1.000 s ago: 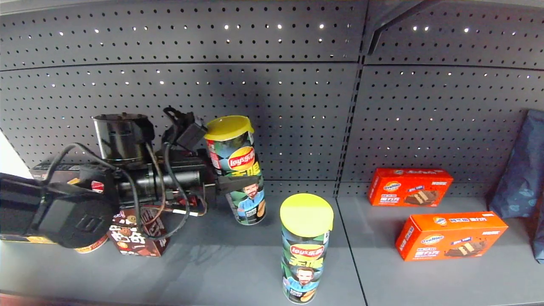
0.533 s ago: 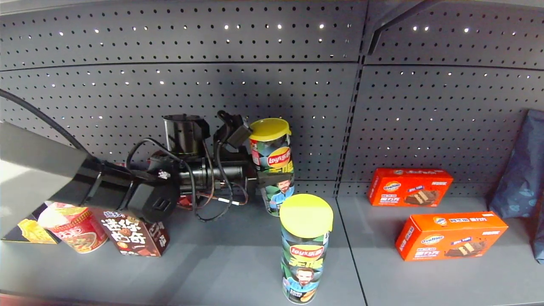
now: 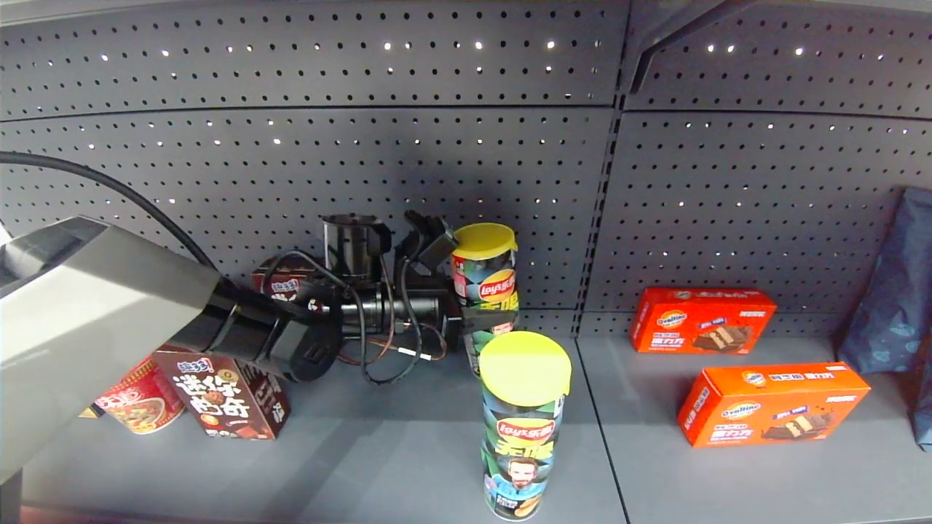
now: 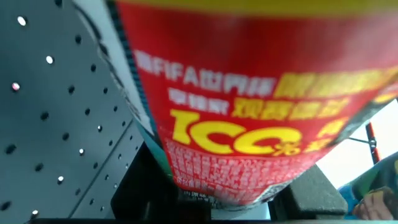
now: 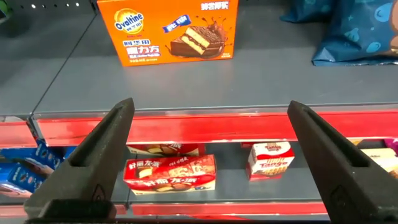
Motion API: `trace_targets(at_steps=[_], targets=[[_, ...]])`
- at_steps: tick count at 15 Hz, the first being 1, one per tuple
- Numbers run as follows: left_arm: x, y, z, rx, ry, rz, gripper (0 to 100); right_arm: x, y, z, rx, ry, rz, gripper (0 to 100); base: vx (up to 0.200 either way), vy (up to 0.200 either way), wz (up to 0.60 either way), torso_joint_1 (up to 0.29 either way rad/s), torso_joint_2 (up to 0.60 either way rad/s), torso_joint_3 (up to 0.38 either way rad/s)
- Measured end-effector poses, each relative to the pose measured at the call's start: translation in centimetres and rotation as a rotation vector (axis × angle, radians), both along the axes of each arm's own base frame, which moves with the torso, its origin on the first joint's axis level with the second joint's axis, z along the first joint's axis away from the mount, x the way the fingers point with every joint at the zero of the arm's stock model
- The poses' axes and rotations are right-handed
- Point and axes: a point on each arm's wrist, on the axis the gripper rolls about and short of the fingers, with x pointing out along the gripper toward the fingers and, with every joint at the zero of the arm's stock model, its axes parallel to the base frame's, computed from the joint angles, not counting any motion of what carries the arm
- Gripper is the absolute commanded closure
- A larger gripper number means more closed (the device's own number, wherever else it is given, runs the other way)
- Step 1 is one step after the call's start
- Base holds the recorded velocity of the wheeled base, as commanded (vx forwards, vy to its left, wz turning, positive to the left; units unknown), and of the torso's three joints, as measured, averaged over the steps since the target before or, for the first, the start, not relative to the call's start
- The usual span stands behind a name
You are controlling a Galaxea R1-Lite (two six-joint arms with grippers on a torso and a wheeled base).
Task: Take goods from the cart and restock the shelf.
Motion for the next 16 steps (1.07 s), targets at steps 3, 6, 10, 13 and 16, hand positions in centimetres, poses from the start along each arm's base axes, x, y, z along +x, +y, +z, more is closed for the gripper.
trace_targets(at_steps=[3, 6, 10, 13, 16], targets=[[0.2, 0.0, -0.5, 0.005, 0.011, 0.001, 100, 0.0, 0.0, 0.0, 0.006, -0.003, -0.022, 0, 0.000, 0.000, 0.00, 0.000, 0.00, 0.000], [0.4, -0.1, -0.9, 0.008, 0.018, 0.003, 100, 0.1, 0.0, 0.0, 0.009, -0.012, -0.024, 0, 0.000, 0.000, 0.00, 0.000, 0.00, 0.000], [0.7, -0.1, -1.5, 0.012, 0.029, 0.003, 100, 0.1, 0.0, 0.0, 0.008, -0.011, -0.025, 0, 0.000, 0.000, 0.00, 0.000, 0.00, 0.000], [0.9, -0.2, -2.0, 0.016, 0.038, 0.003, 100, 0.1, 0.0, 0.0, 0.009, -0.011, -0.025, 0, 0.000, 0.000, 0.00, 0.000, 0.00, 0.000], [1.0, -0.3, -2.4, 0.021, 0.046, 0.003, 100, 0.1, 0.0, 0.0, 0.016, -0.011, -0.026, 0, 0.000, 0.000, 0.00, 0.000, 0.00, 0.000]])
